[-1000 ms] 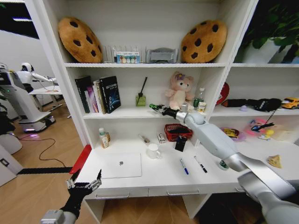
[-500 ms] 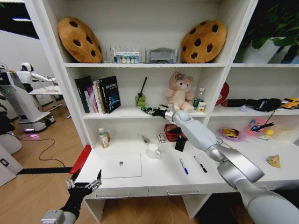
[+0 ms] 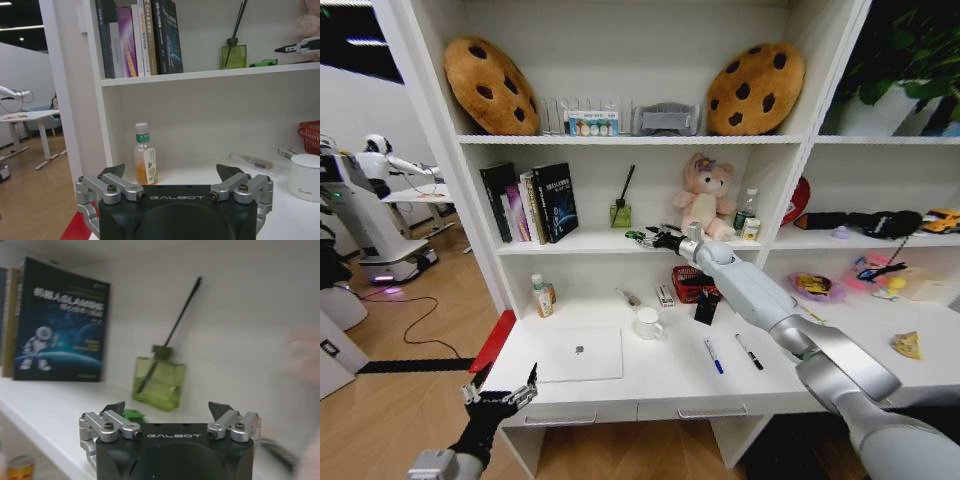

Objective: Organize the objects on the table.

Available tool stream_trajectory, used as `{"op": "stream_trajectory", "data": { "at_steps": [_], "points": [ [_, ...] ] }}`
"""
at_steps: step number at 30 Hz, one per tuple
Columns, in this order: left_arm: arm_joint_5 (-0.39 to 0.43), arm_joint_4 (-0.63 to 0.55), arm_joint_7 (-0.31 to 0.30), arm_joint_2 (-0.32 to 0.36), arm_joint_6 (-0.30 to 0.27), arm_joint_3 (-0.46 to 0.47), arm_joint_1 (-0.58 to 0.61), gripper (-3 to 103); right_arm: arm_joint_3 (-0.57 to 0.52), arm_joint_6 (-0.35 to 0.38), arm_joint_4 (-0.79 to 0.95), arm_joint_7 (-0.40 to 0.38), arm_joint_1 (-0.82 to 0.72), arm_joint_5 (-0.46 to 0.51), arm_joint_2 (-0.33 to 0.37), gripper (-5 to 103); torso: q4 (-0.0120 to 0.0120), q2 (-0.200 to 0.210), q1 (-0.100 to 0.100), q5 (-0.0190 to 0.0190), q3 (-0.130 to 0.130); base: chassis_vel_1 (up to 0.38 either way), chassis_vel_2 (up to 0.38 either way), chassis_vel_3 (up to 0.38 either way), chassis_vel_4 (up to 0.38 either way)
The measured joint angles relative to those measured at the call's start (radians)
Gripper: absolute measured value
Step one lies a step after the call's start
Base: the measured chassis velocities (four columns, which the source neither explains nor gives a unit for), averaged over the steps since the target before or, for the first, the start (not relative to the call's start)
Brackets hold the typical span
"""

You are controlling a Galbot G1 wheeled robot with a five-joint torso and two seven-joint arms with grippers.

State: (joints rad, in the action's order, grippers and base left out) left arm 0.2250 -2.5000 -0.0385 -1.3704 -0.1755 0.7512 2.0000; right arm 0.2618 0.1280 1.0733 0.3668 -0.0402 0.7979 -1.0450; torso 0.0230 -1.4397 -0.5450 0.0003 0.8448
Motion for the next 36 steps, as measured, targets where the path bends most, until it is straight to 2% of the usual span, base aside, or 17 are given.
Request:
{"op": "stream_trajectory", "data": {
  "at_steps": [1, 2, 4, 5, 7, 9, 11, 13, 14, 15, 16, 18, 21, 22, 23, 28, 36],
  "points": [
    [0.000, 0.000, 0.000, 0.000, 0.000, 0.000, 0.000, 100, -0.026, 0.026, 0.112, -0.104, -0.034, 0.027, 0.055, 95, 0.0008, 0.000, 0.000, 0.0000, 0.000, 0.000, 0.000, 0.000, 0.000],
    [0.000, 0.000, 0.000, 0.000, 0.000, 0.000, 0.000, 100, -0.026, 0.026, 0.112, -0.104, -0.034, 0.027, 0.055, 95, 0.0008, 0.000, 0.000, 0.0000, 0.000, 0.000, 0.000, 0.000, 0.000],
    [0.000, 0.000, 0.000, 0.000, 0.000, 0.000, 0.000, 100, -0.099, 0.064, 0.328, -0.273, -0.127, 0.075, 0.153, 100, -0.0002, 0.000, 0.000, -0.0004, 0.000, 0.000, 0.000, 0.000, 0.000],
    [0.000, 0.000, 0.000, 0.000, 0.000, 0.000, 0.000, 100, -0.099, 0.064, 0.328, -0.273, -0.127, 0.075, 0.153, 100, -0.0002, 0.000, 0.000, -0.0004, 0.000, 0.000, 0.000, 0.000, 0.000],
    [0.000, 0.000, 0.000, 0.000, 0.000, 0.000, 0.000, 100, -0.201, 0.077, 0.574, -0.409, -0.305, 0.118, 0.277, 100, 0.0004, 0.000, 0.000, 0.0002, 0.000, 0.000, 0.000, 0.000, 0.000],
    [0.000, 0.000, 0.000, 0.000, 0.000, 0.000, 0.000, 100, -0.253, 0.077, 0.662, -0.448, -0.394, 0.131, 0.325, 100, 0.0007, 0.000, 0.000, 0.0003, 0.000, 0.000, 0.000, 0.000, 0.000],
    [0.000, 0.000, 0.000, 0.000, 0.000, 0.000, 0.000, 100, -0.446, 0.077, 0.842, -0.512, -0.649, 0.135, 0.400, 100, 0.0008, 0.000, 0.000, -0.0003, 0.000, 0.000, 0.000, 0.000, 0.000],
    [0.000, 0.000, 0.000, 0.000, 0.000, 0.000, 0.000, 100, -0.499, 0.077, 0.879, -0.522, -0.722, 0.133, 0.408, 100, 0.0008, 0.000, 0.000, -0.0004, 0.000, 0.000, 0.000, 0.000, 0.000],
    [0.000, 0.000, 0.000, 0.000, 0.000, 0.000, 0.000, 100, -0.662, 0.073, 0.969, -0.543, -0.914, 0.109, 0.409, 100, 0.0005, 0.000, 0.000, 0.0006, 0.000, 0.000, 0.000, 0.000, 0.000],
    [0.000, 0.000, 0.000, 0.000, 0.000, 0.000, 0.000, 100, -0.768, 0.070, 1.019, -0.554, -1.034, 0.076, 0.393, 100, 0.0001, 0.000, 0.000, -0.0003, 0.000, 0.000, 0.000, 0.000, 0.000],
    [0.000, 0.000, 0.000, 0.000, 0.000, 0.000, 0.000, 100, -0.768, 0.070, 1.019, -0.554, -1.034, 0.076, 0.393, 100, 0.0001, 0.000, 0.000, -0.0003, 0.000, 0.000, 0.000, 0.000, 0.000],
    [0.000, 0.000, 0.000, 0.000, 0.000, 0.000, 0.000, 100, -1.000, 0.044, 1.101, -0.552, -1.320, -0.036, 0.309, 100, 0.0000, 0.000, 0.000, -0.0004, 0.000, 0.000, 0.000, 0.000, 0.000],
    [0.000, 0.000, 0.000, 0.000, 0.000, 0.000, 0.000, 100, -1.085, 0.017, 1.117, -0.529, -1.462, -0.095, 0.251, 100, 0.0001, 0.000, 0.000, -0.0002, 0.000, 0.000, 0.000, 0.000, 0.000],
    [0.000, 0.000, 0.000, 0.000, 0.000, 0.000, 0.000, 100, -1.142, -0.016, 1.122, -0.501, -1.590, -0.148, 0.189, 100, 0.0009, 0.000, 0.000, 0.0002, 0.000, 0.000, 0.000, 0.000, 0.000],
    [0.000, 0.000, 0.000, 0.000, 0.000, 0.000, 0.000, 100, -1.198, -0.109, 1.128, -0.451, -1.827, -0.242, 0.009, 100, 0.0006, 0.000, 0.000, -0.0006, 0.000, 0.000, 0.000, 0.000, 0.000],
    [0.000, 0.000, 0.000, 0.000, 0.000, 0.000, 0.000, 100, -1.178, -0.187, 1.126, -0.411, -1.941, -0.276, -0.203, 100, 0.0004, 0.000, 0.000, -0.0006, 0.000, 0.000, 0.000, 0.000, 0.000],
    [0.000, 0.000, 0.000, 0.000, 0.000, 0.000, 0.000, 100, -1.194, -0.179, 1.125, -0.389, -1.917, -0.241, -0.219, 100, -0.0001, 0.000, 0.000, -0.0005, 0.000, 0.000, 0.000, 0.000, 0.000]
  ]
}}
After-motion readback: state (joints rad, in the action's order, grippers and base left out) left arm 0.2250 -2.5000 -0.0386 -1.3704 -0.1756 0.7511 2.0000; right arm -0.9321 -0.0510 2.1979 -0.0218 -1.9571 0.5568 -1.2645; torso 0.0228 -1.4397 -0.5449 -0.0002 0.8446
